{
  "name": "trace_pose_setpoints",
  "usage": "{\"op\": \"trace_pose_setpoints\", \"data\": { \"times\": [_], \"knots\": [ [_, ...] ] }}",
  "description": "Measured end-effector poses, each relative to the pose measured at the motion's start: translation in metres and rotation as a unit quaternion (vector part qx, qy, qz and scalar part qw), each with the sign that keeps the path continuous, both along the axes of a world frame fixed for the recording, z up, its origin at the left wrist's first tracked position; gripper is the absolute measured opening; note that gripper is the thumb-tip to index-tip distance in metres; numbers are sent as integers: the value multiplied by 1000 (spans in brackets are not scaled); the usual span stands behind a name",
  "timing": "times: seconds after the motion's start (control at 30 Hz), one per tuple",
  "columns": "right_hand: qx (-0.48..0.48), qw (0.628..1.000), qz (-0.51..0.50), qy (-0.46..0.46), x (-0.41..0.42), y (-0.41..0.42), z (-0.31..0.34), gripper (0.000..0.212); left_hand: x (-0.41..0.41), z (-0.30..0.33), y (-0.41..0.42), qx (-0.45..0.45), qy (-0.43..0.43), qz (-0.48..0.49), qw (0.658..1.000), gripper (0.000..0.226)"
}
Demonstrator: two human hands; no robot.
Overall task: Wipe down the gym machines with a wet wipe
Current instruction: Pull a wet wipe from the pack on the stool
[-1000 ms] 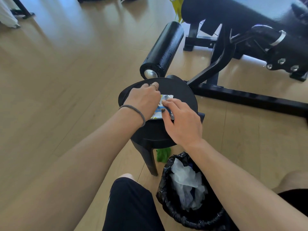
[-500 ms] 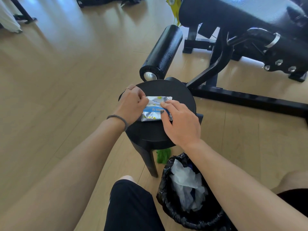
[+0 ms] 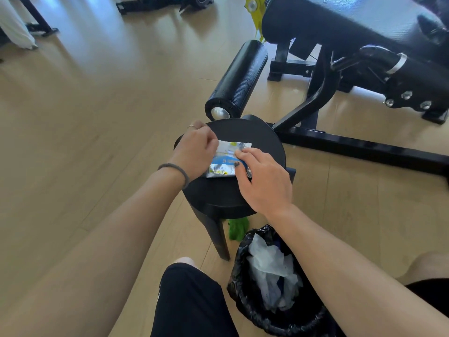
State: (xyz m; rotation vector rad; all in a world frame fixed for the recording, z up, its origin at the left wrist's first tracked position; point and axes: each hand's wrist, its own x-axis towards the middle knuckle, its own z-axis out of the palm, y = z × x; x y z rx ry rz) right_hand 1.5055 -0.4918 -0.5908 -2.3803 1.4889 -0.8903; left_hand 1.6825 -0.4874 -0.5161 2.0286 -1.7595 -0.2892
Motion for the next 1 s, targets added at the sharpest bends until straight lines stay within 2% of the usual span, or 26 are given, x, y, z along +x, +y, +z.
{"op": "trace_pose_setpoints", "data": {
  "times": [0.1,0.13,0.17,0.27,0.33,0.43,0.53,0.57,0.6,0.67,0.73,0.77,0.83,0.9,1.0],
  "knots": [
    [-3,1000,-2,2,0,0,-1,37,-1,1,12,4,181,83,980,22],
    [-3,1000,-1,2,0,0,-1,38,-3,1,14,5,210,90,974,22],
    [-3,1000,1,3,0,0,-1,39,-6,3,15,3,205,86,975,22],
    [-4,1000,8,1,0,1,0,43,-6,8,13,27,52,18,998,21],
    [-2,1000,9,3,0,0,0,41,-5,9,10,25,-20,-16,999,18],
    [1,1000,7,3,-1,0,-1,38,-7,4,8,7,-32,-18,999,14],
    [4,1000,7,3,-1,0,0,39,-7,5,10,-7,65,20,998,13],
    [6,1000,6,4,-1,0,1,40,-7,7,11,-10,127,31,991,14],
    [7,1000,4,5,-1,0,1,41,-7,9,12,-16,228,37,973,13],
    [11,1000,4,12,-1,1,2,40,-8,23,16,-34,465,50,883,12],
    [15,1000,6,15,-1,1,3,39,-7,40,16,-68,606,56,790,15],
    [17,1000,7,13,-1,1,3,38,-6,46,14,-86,639,65,762,16],
    [17,1000,8,9,-2,1,4,37,-3,55,13,-113,647,90,749,18],
    [18,1000,7,9,-2,1,5,37,-2,55,14,-111,613,138,770,15],
    [25,1000,10,5,-3,2,6,36,0,40,19,-52,557,213,801,17]
  ]
}}
